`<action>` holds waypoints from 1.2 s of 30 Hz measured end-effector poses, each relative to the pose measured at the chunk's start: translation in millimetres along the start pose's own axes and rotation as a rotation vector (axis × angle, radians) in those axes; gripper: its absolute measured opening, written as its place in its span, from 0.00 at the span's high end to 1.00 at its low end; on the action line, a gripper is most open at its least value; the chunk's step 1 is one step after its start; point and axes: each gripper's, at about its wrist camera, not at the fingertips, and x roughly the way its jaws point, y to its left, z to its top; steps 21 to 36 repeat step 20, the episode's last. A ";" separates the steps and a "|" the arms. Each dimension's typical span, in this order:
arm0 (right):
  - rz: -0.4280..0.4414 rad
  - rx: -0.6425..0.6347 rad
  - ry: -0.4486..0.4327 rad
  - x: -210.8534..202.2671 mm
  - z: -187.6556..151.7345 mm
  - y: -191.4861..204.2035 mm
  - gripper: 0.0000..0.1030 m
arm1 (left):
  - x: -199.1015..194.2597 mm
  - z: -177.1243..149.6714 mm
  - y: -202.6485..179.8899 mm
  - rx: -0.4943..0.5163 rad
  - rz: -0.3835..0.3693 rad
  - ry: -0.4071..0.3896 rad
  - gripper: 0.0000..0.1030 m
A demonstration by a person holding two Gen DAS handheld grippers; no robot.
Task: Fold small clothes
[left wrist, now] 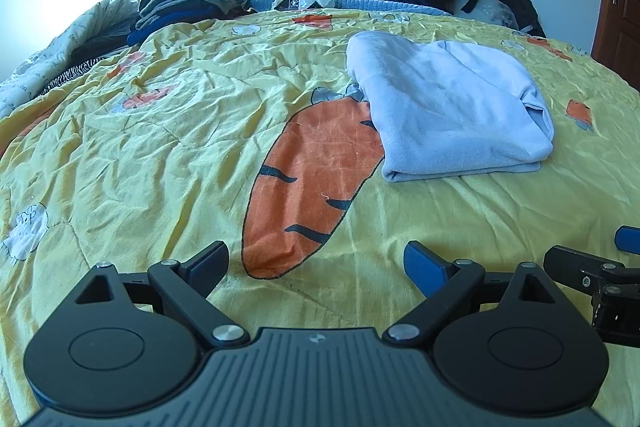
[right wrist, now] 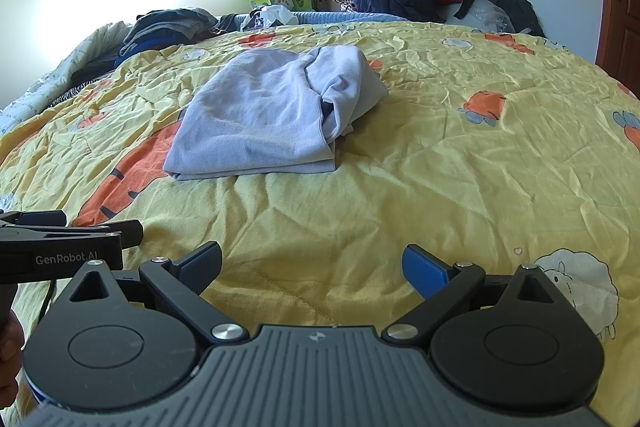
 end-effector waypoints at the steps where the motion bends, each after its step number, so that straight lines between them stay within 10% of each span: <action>1: 0.001 0.000 0.000 -0.1 -0.4 0.5 0.05 | 0.0 0.0 0.0 0.000 0.000 0.000 0.08; 36: 0.002 0.003 0.001 -1.8 -0.3 1.5 0.05 | -2.5 -0.5 0.7 -0.003 0.000 -0.004 0.08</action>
